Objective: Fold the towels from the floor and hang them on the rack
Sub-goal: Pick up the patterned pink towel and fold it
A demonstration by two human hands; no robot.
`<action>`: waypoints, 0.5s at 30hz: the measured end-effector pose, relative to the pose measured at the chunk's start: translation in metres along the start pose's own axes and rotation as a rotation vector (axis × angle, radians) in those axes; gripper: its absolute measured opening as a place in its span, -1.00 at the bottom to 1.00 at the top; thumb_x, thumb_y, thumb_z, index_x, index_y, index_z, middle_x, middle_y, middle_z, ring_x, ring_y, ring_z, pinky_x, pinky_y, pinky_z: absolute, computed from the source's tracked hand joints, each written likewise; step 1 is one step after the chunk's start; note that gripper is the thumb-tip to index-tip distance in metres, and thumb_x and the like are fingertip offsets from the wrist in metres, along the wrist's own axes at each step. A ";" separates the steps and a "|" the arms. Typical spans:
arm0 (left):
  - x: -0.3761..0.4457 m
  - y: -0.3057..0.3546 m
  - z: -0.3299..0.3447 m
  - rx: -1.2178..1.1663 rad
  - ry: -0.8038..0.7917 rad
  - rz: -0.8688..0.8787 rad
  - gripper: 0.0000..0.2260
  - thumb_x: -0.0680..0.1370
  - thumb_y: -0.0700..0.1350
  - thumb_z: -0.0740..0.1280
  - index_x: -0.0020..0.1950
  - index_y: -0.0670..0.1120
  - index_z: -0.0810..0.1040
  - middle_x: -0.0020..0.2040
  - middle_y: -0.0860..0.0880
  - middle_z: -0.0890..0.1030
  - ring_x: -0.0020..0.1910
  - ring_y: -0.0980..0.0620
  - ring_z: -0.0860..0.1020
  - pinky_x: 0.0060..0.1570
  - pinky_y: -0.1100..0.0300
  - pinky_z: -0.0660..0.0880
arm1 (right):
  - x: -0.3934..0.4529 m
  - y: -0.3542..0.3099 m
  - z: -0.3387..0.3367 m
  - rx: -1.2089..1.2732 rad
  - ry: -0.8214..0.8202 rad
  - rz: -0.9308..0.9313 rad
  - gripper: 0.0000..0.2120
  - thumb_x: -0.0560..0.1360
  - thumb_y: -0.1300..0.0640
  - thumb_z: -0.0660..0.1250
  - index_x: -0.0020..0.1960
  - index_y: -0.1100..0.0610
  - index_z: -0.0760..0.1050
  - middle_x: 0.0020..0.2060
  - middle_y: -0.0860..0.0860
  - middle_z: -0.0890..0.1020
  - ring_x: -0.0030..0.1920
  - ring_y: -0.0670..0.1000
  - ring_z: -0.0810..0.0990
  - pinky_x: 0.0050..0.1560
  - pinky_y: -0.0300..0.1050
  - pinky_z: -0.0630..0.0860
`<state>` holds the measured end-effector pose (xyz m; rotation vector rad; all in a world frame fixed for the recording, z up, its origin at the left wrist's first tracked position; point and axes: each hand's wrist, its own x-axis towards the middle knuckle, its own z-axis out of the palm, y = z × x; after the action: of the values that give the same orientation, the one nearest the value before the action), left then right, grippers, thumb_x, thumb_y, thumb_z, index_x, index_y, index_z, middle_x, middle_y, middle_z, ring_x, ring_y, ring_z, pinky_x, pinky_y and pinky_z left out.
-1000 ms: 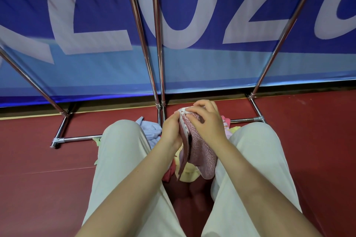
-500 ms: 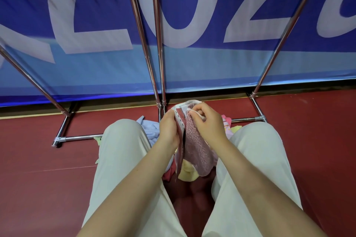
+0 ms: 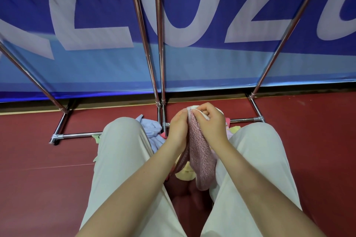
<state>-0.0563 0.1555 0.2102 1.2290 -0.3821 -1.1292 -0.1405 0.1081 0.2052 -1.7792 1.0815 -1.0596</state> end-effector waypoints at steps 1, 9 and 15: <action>0.000 0.000 0.000 -0.008 -0.011 -0.002 -0.77 0.57 -0.26 0.16 -0.11 -0.17 0.62 -0.31 -0.03 0.65 -0.31 0.10 0.60 -0.35 0.32 0.50 | 0.000 0.001 0.001 -0.020 -0.014 -0.012 -0.91 0.48 0.19 0.40 -0.19 0.16 0.56 -0.36 -0.14 0.54 -0.26 -0.21 0.49 -0.20 -0.41 0.35; 0.004 -0.013 -0.005 -0.074 0.003 -0.086 -0.78 0.63 -0.20 0.13 0.00 -0.21 0.57 -0.16 -0.13 0.63 -0.15 0.03 0.61 -0.15 0.23 0.56 | -0.001 0.013 0.007 -0.248 -0.120 -0.171 -0.72 0.57 0.14 0.13 0.08 0.18 0.60 -0.02 0.05 0.62 0.00 -0.03 0.55 0.03 -0.26 0.40; 0.006 -0.015 -0.009 -0.096 0.027 -0.148 -0.82 0.60 -0.21 0.16 0.05 -0.19 0.55 -0.21 -0.13 0.56 -0.26 0.01 0.55 -0.30 0.20 0.50 | -0.004 0.009 0.002 -0.145 -0.254 -0.069 -0.77 0.62 0.25 0.07 0.16 0.15 0.47 -0.01 -0.04 0.59 0.01 -0.08 0.52 0.03 -0.20 0.42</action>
<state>-0.0536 0.1571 0.1918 1.2021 -0.2167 -1.2416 -0.1419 0.1098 0.1955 -2.0173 0.9661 -0.7845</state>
